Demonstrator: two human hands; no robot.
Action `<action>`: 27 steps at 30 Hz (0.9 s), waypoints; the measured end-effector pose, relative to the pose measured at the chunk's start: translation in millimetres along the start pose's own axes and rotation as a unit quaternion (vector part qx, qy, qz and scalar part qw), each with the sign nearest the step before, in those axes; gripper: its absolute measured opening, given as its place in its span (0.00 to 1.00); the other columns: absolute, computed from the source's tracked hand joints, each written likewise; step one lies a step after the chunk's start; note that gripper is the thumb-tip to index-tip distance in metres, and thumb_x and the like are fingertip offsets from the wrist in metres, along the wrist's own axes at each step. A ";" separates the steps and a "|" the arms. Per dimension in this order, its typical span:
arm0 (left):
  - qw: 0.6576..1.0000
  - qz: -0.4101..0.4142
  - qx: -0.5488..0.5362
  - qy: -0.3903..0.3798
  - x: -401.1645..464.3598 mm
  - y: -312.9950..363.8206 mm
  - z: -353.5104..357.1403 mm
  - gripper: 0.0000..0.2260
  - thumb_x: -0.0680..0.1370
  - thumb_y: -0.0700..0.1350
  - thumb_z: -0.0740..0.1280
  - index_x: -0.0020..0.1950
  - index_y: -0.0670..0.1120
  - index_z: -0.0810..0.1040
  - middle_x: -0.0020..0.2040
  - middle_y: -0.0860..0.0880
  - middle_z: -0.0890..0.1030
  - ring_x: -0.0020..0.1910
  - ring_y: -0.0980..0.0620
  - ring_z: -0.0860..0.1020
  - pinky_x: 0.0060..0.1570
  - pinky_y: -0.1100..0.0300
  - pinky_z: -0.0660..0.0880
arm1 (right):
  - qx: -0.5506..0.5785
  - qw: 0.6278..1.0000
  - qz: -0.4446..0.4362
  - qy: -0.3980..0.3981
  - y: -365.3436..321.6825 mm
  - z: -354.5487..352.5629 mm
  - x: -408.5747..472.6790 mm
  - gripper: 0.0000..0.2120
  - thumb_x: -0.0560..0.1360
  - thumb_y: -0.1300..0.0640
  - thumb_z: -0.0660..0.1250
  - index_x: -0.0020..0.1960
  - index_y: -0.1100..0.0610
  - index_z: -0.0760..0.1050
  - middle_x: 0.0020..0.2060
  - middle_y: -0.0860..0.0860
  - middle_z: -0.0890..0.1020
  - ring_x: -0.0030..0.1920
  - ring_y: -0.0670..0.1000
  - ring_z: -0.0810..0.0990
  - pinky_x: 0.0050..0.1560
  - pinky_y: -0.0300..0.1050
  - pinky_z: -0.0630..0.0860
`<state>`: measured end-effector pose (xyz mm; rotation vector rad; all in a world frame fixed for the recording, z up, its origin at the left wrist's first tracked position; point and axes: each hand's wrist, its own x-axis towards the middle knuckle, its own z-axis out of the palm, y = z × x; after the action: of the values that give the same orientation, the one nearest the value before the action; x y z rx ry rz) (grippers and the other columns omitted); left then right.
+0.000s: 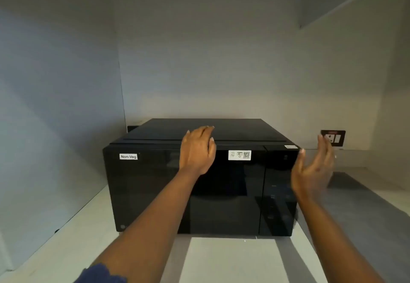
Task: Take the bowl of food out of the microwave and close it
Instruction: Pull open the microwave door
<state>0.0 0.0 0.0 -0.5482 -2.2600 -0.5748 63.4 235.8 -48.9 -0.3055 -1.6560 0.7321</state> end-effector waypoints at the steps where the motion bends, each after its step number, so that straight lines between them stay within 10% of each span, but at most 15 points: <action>1: 1.000 -0.003 -0.005 -0.011 -2.3 -0.1 3.7 0.19 0.79 0.45 0.55 0.70 0.46 0.69 0.69 0.47 0.74 0.69 0.49 0.70 0.73 0.51 0.59 | 0.002 1.000 0.024 0.005 8.4 -3.7 -5.3 0.24 0.78 0.54 0.56 0.72 0.59 0.59 0.71 0.61 0.65 0.72 0.60 0.63 0.70 0.65 0.61; 17: 0.994 0.021 0.005 0.104 -20.2 -3.3 40.0 0.17 0.75 0.45 0.56 0.57 0.44 0.81 0.54 0.47 0.84 0.55 0.48 0.81 0.59 0.49 0.69 | 0.081 0.901 0.310 -0.292 100.1 -11.0 -137.9 0.35 0.72 0.55 0.70 0.73 0.52 0.56 0.70 0.58 0.68 0.70 0.61 0.67 0.68 0.59 0.65; 27: 0.992 0.018 0.006 0.122 -20.7 0.5 40.7 0.18 0.73 0.45 0.57 0.54 0.41 0.82 0.51 0.45 0.85 0.53 0.46 0.82 0.56 0.47 0.72 | 0.011 0.918 0.303 -0.256 98.7 7.7 -155.9 0.45 0.64 0.47 0.76 0.72 0.49 0.54 0.70 0.56 0.68 0.69 0.64 0.68 0.64 0.62 0.69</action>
<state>-8.5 18.3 -40.9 -0.4843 -2.0167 -0.5771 72.2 219.5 -232.6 -0.6709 -2.0648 1.3856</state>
